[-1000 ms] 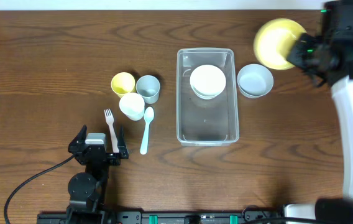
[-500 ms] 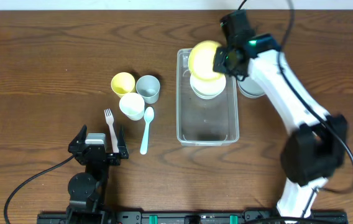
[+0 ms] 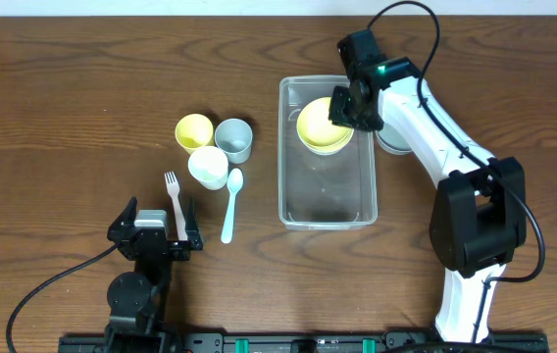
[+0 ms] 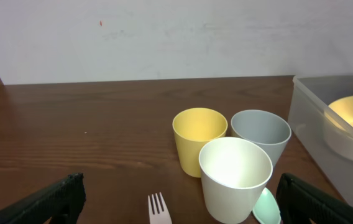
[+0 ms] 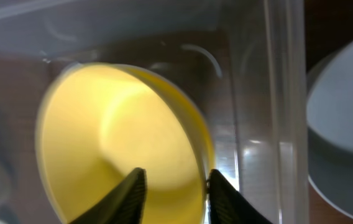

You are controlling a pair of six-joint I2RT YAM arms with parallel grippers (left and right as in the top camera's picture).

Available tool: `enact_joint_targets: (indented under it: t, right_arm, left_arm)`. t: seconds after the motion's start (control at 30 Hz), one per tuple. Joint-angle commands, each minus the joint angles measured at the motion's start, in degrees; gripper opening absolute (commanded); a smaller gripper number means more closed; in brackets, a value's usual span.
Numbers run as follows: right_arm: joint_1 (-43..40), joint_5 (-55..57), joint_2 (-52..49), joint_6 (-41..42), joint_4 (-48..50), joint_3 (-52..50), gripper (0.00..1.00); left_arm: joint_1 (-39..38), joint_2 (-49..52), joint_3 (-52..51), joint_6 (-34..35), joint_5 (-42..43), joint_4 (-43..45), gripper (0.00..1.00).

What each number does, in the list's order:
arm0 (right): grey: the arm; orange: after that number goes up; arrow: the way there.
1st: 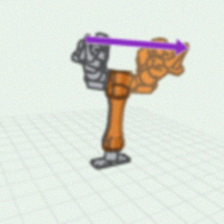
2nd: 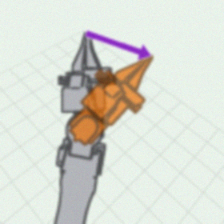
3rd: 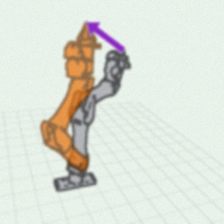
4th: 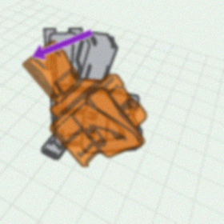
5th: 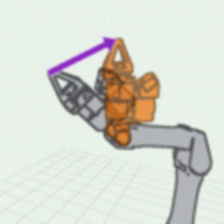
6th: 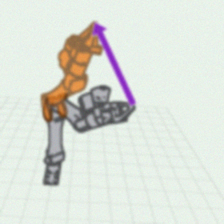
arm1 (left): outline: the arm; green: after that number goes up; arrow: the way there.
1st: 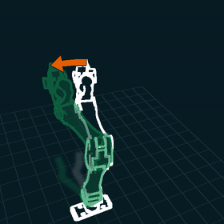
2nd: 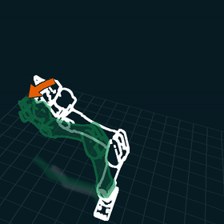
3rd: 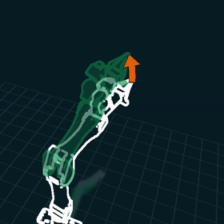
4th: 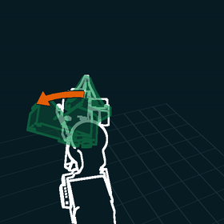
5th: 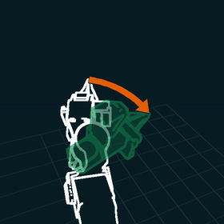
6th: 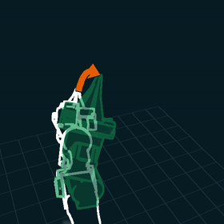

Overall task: Pack container
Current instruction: 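Stack the yellow bowl onto the white bowl in the container, then grasp the grey bowl rim with the right gripper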

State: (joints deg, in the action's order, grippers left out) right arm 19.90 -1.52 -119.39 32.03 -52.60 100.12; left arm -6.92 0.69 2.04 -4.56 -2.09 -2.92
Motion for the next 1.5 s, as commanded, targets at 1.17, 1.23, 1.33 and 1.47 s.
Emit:
enact_joint_targets:
  t: [1.17,1.23,1.33,1.47]
  right_arm:
    - [-22.8,-3.3,12.3,-7.5,16.3,-28.3,0.56]
    - [-22.9,-3.3,12.3,-8.2,16.6,-28.0,0.56]
    - [-22.9,-4.3,12.4,-8.6,16.6,-27.6,0.56]
    - [-22.6,-5.2,12.3,-8.7,16.5,-27.6,0.53]
  left_arm:
    - [-0.2,-0.3,-1.8,-0.5,-0.4,-1.1,0.98]
    - [-0.2,-0.3,-1.8,-0.6,-0.4,-1.1,0.98]
    - [-0.2,-0.3,-1.8,-0.6,-0.4,-1.1,0.98]
    - [-0.2,-0.3,-1.8,-0.5,-0.4,-1.1,0.98]
